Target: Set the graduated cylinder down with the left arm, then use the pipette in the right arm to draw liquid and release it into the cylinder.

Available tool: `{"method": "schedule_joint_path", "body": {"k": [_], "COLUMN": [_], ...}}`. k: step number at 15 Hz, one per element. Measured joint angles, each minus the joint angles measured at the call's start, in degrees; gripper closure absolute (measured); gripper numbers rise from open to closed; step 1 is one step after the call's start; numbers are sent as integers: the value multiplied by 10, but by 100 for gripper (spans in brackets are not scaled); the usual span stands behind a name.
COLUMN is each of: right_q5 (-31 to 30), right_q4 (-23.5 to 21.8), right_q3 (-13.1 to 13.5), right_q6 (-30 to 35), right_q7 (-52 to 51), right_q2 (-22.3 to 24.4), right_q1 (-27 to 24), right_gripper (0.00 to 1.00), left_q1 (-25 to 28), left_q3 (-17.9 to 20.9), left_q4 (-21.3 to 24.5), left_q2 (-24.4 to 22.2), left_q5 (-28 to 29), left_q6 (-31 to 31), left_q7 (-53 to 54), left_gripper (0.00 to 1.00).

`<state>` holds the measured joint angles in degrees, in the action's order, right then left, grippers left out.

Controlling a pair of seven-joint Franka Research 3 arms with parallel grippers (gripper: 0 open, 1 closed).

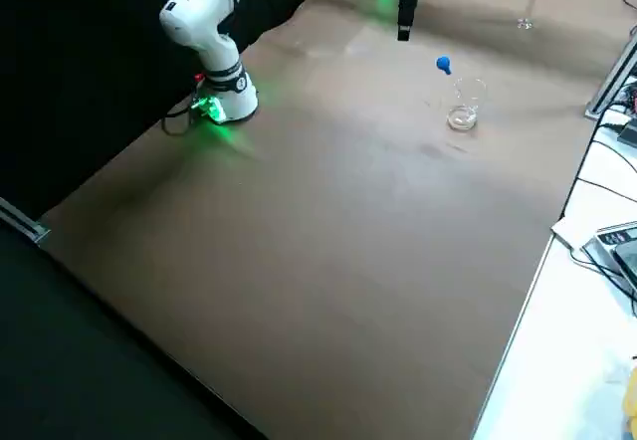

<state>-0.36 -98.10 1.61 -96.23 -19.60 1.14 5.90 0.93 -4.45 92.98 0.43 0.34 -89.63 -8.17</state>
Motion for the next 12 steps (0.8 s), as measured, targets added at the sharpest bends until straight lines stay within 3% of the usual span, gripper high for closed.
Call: {"method": "schedule_joint_path", "body": {"k": [1, 2, 7, 9, 12], "right_q5": [0, 0, 0, 0, 1], "right_q4": [0, 0, 1, 1, 1], "right_q3": [-1, -2, -3, -4, -5], "right_q6": [5, 7, 8, 8, 8], "right_q7": [0, 0, -2, -2, -2], "right_q2": [0, 0, 0, 0, 0], "right_q1": [0, 1, 6, 13, 37], "right_gripper": [0, 0, 0, 0, 0], "left_q1": [2, 13, 68, 85, 113], "left_q3": [2, 6, 9, 9, 9], "left_q4": [-1, -3, -8, -8, -9], "left_q2": [16, 46, 106, 120, 177], "left_q5": [0, 0, -13, -29, -84], "left_q6": [-9, -24, -83, -105, -167], "left_q7": [10, 99, 404, 447, 554], "left_gripper": [1, 1, 0, 0, 0]}}
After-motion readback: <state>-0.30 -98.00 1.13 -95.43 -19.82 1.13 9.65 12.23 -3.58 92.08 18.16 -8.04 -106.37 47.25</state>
